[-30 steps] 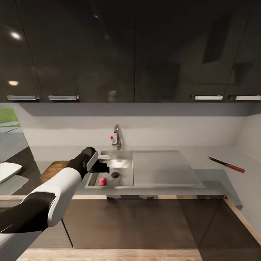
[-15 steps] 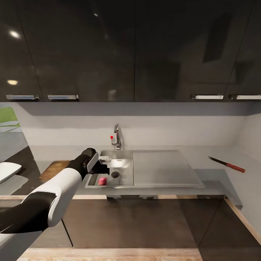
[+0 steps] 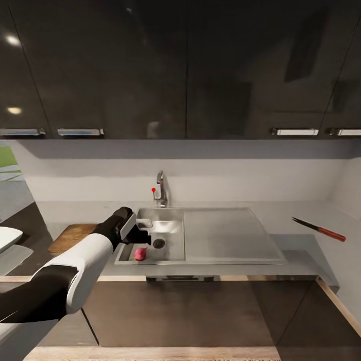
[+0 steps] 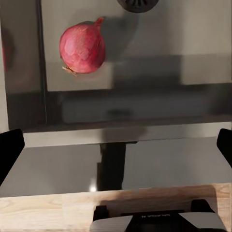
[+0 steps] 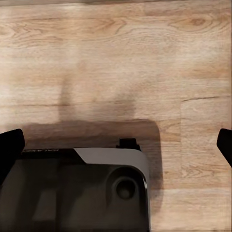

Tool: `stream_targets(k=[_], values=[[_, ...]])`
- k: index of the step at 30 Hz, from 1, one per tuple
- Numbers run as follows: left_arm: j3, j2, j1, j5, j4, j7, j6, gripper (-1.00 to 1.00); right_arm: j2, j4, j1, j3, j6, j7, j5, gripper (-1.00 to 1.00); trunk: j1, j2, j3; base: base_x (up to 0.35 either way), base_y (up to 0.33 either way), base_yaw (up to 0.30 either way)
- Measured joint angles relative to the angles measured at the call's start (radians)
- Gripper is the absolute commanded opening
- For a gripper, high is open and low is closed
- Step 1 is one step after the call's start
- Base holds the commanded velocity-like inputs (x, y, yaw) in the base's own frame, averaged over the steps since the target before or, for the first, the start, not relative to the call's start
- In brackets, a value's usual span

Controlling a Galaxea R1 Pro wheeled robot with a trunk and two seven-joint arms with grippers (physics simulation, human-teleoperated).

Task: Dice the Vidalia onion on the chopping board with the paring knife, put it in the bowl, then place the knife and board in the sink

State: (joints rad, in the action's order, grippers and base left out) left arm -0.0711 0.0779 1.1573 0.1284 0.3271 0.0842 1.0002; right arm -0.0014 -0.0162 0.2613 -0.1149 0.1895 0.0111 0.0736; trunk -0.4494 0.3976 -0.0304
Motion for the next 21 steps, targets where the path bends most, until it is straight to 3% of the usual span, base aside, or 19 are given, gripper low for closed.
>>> stream_targets(k=[15,21], values=[[0.000,0.000,0.000,-0.001,-0.064,-0.002,-0.002,1.00,-0.011,0.000,0.000,-0.001,-0.030,0.000,0.000,1.00,0.000,0.000,-0.017,0.004,0.000,0.000],[-0.001,0.001,0.000,-0.002,-0.066,-0.002,-0.004,1.00,-0.011,0.000,0.000,-0.001,-0.030,0.000,0.000,1.00,0.000,0.000,-0.023,0.127,0.000,0.000]])
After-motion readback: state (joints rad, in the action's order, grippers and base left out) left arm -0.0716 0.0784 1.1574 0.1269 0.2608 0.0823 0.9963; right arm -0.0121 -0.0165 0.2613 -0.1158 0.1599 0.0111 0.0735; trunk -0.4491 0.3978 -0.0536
